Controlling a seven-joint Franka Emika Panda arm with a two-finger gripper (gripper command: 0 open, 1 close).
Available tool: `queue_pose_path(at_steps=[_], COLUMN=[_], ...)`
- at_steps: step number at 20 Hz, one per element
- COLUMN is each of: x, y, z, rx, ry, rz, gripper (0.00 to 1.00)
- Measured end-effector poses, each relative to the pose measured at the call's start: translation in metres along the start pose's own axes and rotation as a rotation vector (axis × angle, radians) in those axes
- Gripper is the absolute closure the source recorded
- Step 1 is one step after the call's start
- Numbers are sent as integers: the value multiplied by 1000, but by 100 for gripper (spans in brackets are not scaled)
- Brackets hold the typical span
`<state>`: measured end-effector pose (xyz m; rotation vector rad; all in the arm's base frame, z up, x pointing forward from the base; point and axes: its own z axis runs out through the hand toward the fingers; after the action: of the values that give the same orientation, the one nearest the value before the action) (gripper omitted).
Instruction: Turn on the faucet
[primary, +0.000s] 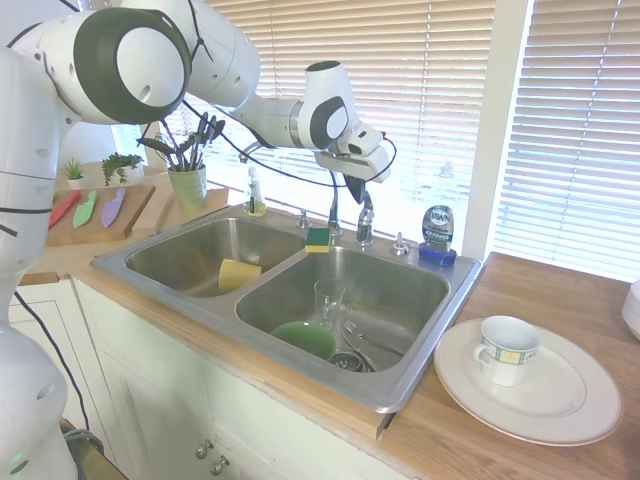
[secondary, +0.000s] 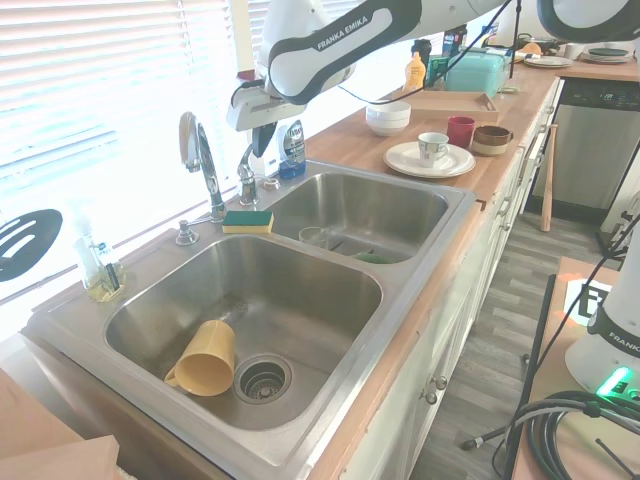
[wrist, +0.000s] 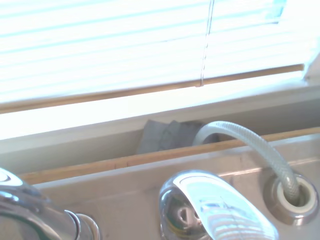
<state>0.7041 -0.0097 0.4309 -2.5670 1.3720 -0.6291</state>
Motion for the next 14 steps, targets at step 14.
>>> queue_pose_path(at_steps=[14], x=[-36], y=[45], z=[28], rx=[-325], ry=[-273], rz=[-32], gripper=[100])
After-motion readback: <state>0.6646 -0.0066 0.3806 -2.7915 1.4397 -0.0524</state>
